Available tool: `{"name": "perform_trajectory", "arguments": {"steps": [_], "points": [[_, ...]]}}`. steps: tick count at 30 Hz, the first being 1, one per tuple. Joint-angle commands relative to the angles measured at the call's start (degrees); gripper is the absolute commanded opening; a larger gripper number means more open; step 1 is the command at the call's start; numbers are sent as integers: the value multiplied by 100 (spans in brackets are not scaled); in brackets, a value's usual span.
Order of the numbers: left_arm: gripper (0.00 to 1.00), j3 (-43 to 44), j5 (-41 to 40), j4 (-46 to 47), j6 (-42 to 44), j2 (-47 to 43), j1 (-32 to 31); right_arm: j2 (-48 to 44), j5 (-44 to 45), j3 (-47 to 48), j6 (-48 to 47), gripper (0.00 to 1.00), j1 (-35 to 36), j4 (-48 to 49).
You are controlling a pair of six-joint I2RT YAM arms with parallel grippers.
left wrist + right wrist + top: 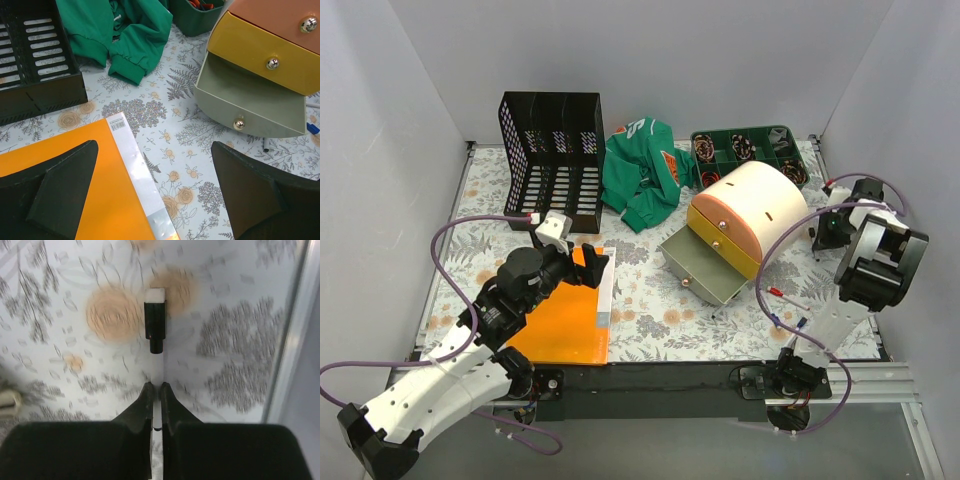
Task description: Organize the desk
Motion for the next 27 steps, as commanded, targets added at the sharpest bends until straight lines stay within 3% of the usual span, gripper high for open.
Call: {"name": "perform_trajectory", "arguments": {"steps": [1, 8, 13, 18, 23, 27], "points": [[98, -41, -26, 48, 69, -80, 41, -1084, 325, -515, -273, 1, -190, 71], [98, -41, -52, 30, 60, -63, 41, -3122, 484, -360, -502, 1, -216, 159], [98, -41, -104, 4, 60, -80, 41, -3845, -938, 475, -370, 1, -129, -375], [98, -41, -210, -5, 77, -72, 50, -4206, -1696, 1030, -387, 1, 1187, -1044], [98, -50, -298, -5, 86, -45, 50, -4417, -2284, 759, -483, 1, 2646, -1237], [98, -50, -359, -14, 104, -1, 50, -4452, -2479, 258, -888, 1, 3324, -1457]]}}
